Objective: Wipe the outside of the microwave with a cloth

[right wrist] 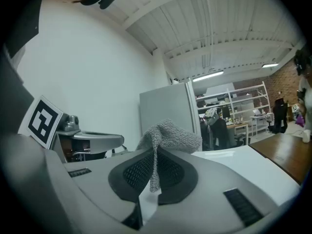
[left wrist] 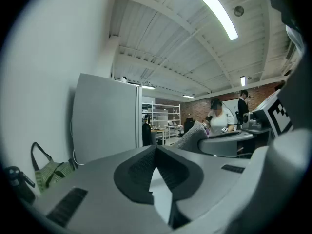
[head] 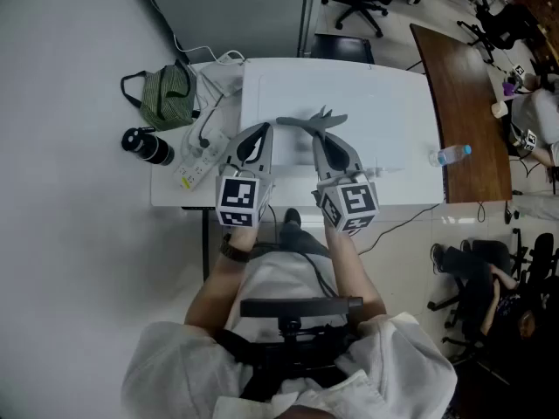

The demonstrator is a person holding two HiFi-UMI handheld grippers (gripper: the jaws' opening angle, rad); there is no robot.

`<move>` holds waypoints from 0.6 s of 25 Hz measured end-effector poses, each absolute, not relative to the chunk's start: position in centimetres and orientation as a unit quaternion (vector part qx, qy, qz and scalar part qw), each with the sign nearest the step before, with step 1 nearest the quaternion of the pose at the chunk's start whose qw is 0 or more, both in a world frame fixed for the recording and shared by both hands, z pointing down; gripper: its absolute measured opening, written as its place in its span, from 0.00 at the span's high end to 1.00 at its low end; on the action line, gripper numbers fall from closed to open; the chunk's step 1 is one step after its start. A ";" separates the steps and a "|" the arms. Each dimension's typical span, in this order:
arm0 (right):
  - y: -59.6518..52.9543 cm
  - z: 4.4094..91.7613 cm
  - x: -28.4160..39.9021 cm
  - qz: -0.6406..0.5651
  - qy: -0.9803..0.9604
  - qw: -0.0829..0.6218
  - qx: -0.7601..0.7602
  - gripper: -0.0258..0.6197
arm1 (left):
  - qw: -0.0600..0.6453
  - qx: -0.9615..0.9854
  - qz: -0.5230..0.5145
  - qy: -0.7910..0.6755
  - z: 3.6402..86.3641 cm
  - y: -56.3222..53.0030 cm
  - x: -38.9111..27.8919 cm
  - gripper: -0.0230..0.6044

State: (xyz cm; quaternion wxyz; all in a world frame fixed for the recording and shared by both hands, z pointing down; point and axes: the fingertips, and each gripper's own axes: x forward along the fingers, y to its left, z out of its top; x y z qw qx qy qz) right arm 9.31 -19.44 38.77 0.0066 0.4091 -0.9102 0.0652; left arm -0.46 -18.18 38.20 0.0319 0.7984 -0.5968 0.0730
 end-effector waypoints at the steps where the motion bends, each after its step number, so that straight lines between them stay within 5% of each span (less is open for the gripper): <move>1: -20.5 38.6 8.4 0.066 -0.914 0.013 0.401 0.93 | 0.033 0.792 0.072 -0.606 38.1 -18.6 -1.4 0.92; 6: -25.0 38.3 -1.2 0.086 -0.944 0.052 0.316 0.93 | 0.047 0.756 0.073 -0.648 38.0 -20.2 -7.3 0.92; 10: -28.9 40.6 -9.8 0.019 -0.947 0.179 0.266 0.93 | 0.067 0.745 0.060 -0.661 38.2 -21.6 -12.1 0.92; 15: -37.7 44.0 -6.4 -0.007 -0.893 0.290 0.344 0.93 | 0.064 0.763 0.044 -0.641 37.1 -23.6 -14.0 0.92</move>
